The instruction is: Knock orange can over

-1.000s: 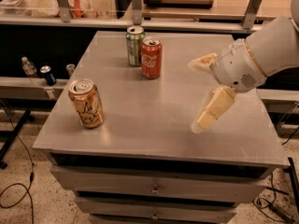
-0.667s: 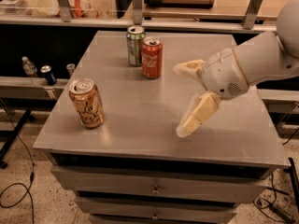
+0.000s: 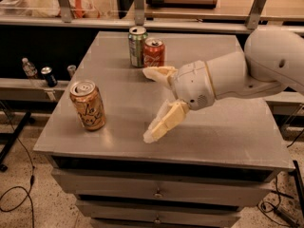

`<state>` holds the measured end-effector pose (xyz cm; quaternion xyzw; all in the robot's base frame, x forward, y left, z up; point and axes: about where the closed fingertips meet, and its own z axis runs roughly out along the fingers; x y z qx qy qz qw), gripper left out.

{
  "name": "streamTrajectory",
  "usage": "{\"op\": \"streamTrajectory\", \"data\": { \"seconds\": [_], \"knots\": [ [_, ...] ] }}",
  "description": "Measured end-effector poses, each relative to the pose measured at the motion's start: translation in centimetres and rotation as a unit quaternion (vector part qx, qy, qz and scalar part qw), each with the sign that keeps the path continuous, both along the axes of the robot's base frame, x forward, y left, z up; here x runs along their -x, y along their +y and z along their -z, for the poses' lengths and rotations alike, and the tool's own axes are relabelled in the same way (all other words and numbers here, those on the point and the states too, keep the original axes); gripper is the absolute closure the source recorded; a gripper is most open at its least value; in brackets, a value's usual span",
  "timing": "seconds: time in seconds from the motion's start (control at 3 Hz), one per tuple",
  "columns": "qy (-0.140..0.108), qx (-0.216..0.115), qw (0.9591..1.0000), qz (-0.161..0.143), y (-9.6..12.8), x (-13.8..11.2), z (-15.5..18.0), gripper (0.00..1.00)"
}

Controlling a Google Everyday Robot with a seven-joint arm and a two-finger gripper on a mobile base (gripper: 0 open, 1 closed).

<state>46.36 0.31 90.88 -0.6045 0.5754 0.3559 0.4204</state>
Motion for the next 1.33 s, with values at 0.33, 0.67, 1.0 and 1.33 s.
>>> {"op": "streamTrajectory", "data": {
  "seconds": [0.33, 0.67, 1.0, 1.33],
  "knots": [
    [0.009, -0.030, 0.9995, -0.009, 3.7, -0.3, 0.6, 0.00],
    [0.020, -0.062, 0.9977, -0.016, 7.1, -1.1, 1.2, 0.00],
    [0.029, -0.081, 0.9959, -0.025, 9.6, -1.8, 1.4, 0.00],
    [0.030, -0.098, 0.9942, -0.033, 11.3, -2.1, 1.1, 0.00]
  ]
}}
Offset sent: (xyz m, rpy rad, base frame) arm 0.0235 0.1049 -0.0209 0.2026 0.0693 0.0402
